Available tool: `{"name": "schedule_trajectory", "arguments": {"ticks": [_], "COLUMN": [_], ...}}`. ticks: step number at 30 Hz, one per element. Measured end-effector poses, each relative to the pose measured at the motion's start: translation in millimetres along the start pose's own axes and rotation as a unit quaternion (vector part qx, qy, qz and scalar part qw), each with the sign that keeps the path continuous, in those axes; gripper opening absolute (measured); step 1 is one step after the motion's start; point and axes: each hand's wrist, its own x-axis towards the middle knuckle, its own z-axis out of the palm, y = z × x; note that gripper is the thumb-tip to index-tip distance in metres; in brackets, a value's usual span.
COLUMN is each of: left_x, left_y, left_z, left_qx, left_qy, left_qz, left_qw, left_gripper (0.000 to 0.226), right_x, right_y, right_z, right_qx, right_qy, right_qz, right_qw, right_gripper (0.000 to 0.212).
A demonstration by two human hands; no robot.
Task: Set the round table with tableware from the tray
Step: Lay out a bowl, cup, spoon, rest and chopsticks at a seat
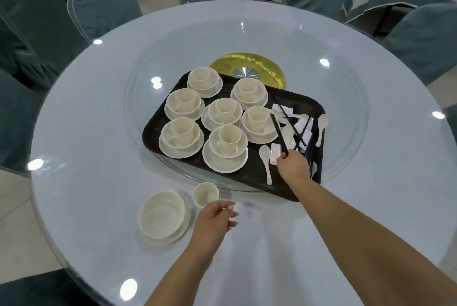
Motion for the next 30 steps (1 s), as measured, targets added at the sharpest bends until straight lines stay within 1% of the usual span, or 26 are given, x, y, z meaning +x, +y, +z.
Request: {"name": "schedule_trajectory", "arguments": {"ticks": [4,8,12,16,22,26,30], "left_x": [5,11,16,20,24,23,21], "left_y": [4,8,10,11,12,11,10], "left_z": [-3,-6,-9,-9,-6,-7,-9], "left_qx": [-0.008,-0.015,-0.019,-0.016,-0.005,-0.004,-0.009], "left_qy": [0.014,0.024,0.027,0.027,0.018,0.013,0.015], "left_qz": [-0.007,-0.017,-0.027,-0.032,-0.033,-0.033,-0.032], "left_qw": [1.0,0.999,0.999,0.999,0.999,0.999,0.999], "left_gripper": [0.013,0.013,0.014,0.015,0.014,0.014,0.015], "right_x": [16,24,25,22,22,26,29], "right_y": [-7,-10,-4,5,3,1,-1], "right_z": [8,17,22,28,31,31,31], "right_qx": [-0.089,-0.128,-0.108,-0.098,-0.069,-0.049,-0.023], "right_qy": [-0.016,-0.006,0.022,0.036,0.017,0.009,-0.001], "right_qz": [-0.02,-0.026,-0.004,0.019,0.046,0.064,0.084], "right_qw": [0.996,0.991,0.994,0.994,0.996,0.997,0.996], "right_gripper": [0.021,0.017,0.026,0.029,0.026,0.017,0.023]}}
